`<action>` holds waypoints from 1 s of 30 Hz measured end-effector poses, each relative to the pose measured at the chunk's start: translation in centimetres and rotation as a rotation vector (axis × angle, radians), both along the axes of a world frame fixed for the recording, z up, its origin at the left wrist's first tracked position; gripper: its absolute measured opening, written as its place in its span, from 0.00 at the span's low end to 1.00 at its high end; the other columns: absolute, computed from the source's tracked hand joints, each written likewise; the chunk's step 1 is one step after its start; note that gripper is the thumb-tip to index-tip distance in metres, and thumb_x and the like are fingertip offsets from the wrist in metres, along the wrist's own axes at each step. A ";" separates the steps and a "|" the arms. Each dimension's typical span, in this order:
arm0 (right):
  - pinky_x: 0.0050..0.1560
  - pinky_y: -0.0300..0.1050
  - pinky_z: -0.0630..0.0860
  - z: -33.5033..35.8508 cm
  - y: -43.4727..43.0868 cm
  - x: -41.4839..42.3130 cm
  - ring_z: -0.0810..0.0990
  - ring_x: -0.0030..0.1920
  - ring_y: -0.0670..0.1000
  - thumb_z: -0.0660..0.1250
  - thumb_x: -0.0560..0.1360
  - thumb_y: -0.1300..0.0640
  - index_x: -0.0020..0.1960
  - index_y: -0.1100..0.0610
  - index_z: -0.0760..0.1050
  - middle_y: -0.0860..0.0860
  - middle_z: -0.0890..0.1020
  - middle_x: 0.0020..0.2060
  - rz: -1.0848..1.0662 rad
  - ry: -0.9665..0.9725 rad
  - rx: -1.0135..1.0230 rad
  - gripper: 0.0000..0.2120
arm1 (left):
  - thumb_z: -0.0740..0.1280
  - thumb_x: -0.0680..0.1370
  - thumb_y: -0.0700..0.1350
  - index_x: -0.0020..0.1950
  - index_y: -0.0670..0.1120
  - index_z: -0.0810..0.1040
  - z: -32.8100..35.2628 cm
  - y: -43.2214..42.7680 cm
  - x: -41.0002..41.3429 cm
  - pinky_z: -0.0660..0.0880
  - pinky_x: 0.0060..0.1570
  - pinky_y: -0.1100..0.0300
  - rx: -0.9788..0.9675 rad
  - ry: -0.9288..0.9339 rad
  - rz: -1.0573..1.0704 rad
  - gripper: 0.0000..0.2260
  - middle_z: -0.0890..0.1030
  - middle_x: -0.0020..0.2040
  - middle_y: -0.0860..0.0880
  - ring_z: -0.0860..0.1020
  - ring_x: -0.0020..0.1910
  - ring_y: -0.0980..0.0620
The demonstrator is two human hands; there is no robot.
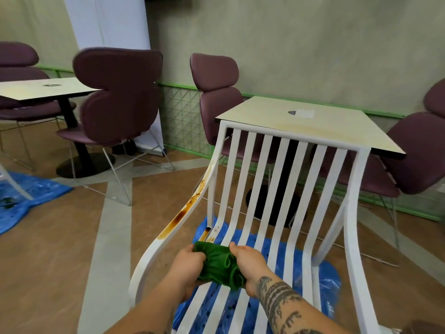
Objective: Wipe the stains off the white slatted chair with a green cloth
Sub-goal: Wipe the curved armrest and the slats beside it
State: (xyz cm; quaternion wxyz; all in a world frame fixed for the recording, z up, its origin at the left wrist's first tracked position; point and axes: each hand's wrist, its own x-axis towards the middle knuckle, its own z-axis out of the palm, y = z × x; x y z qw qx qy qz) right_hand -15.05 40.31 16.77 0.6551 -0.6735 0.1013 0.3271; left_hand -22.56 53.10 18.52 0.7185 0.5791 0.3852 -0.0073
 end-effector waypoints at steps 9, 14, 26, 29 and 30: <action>0.52 0.53 0.82 0.9 -2.1 0.1 0.85 0.55 0.59 0.63 0.83 0.53 0.63 0.60 0.80 0.58 0.86 0.53 0.109 0.102 0.228 0.14 | 0.59 0.76 0.37 0.60 0.41 0.75 0.5 1.1 -1.0 0.80 0.49 0.42 -0.299 -0.072 0.188 0.14 0.83 0.52 0.35 0.82 0.52 0.35; 0.65 0.64 0.75 3.0 -1.8 0.0 0.84 0.57 0.62 0.59 0.81 0.37 0.64 0.59 0.80 0.61 0.84 0.57 0.214 0.162 0.293 0.28 | 0.60 0.80 0.41 0.59 0.41 0.78 1.0 0.6 -1.4 0.79 0.48 0.46 -0.346 -0.203 0.164 0.11 0.86 0.44 0.39 0.82 0.50 0.37; 0.57 0.65 0.80 1.3 0.0 -1.4 0.84 0.55 0.64 0.63 0.83 0.56 0.63 0.58 0.78 0.61 0.86 0.54 -0.027 0.069 0.404 0.11 | 0.70 0.80 0.48 0.65 0.48 0.76 -0.4 -1.1 -0.6 0.81 0.44 0.57 0.262 -0.159 0.123 0.14 0.79 0.63 0.45 0.81 0.57 0.46; 0.57 0.60 0.81 0.0 0.3 -1.5 0.85 0.55 0.60 0.64 0.83 0.54 0.62 0.54 0.78 0.58 0.85 0.55 -0.025 0.014 0.343 0.10 | 0.62 0.83 0.55 0.58 0.51 0.79 -0.2 -2.6 -0.9 0.81 0.45 0.54 0.075 -0.107 -0.005 0.11 0.84 0.52 0.47 0.83 0.51 0.48; 0.57 0.59 0.82 -0.7 0.2 -1.4 0.85 0.55 0.58 0.64 0.83 0.53 0.61 0.53 0.78 0.56 0.86 0.54 -0.004 -0.027 0.290 0.09 | 0.62 0.83 0.56 0.58 0.51 0.79 -0.6 -2.9 -0.8 0.82 0.48 0.51 0.023 -0.101 -0.018 0.11 0.85 0.51 0.46 0.83 0.51 0.47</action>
